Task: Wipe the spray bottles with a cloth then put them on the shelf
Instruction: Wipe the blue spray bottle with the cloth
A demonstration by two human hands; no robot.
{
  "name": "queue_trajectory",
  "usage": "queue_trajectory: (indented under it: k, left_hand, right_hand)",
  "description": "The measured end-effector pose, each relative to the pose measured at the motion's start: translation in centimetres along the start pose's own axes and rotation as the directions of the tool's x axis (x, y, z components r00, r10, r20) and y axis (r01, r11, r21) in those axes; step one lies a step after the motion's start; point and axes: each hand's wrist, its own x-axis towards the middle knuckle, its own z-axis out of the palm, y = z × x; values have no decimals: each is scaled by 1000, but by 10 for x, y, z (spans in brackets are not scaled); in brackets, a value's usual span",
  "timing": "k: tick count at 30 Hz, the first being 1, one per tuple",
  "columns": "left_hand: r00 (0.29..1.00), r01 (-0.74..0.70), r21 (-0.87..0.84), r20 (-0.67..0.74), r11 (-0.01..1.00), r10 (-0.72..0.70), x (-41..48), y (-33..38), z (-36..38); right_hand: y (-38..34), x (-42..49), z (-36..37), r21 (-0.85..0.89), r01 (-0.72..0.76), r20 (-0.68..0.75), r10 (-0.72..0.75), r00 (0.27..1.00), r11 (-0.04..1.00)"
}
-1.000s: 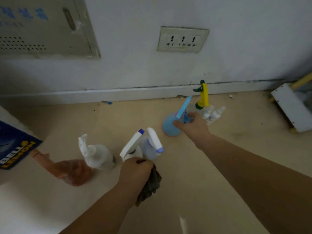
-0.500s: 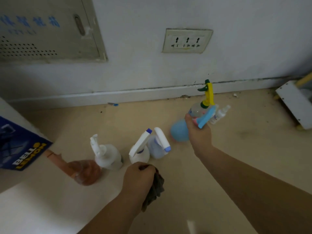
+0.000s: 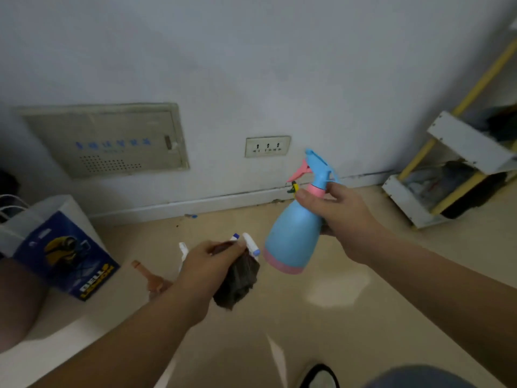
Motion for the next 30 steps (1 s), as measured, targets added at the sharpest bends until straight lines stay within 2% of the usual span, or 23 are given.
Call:
queue_trajectory:
  k: [3, 8, 12, 15, 23, 30]
  left_hand:
    - [988, -153, -120, 7, 981, 155, -36, 40, -30]
    - [969, -225, -176, 64, 958, 240, -86, 76, -85]
    - [968, -250, -236, -27, 939, 251, -103, 73, -96]
    - [972, -233, -311, -34, 921, 234, -104, 62, -92]
    - [973, -161, -317, 108, 935, 204, -85, 51, -80]
    - [970, -97, -302, 185, 948, 158, -69, 44, -84]
  right_hand:
    - [-44, -34, 19, 23, 38, 114, -40, 993, 999]
    - [-94, -71, 54, 3, 16, 277, -16, 961, 1000]
    - [-105, -80, 76, 17, 19, 275, -23, 961, 1000]
    - [-99, -79, 87, 57, -36, 277, 19, 961, 998]
    - [-82, -61, 97, 26, -110, 223, 102, 970, 994]
    - [-76, -41, 98, -14, -71, 232, 73, 970, 997]
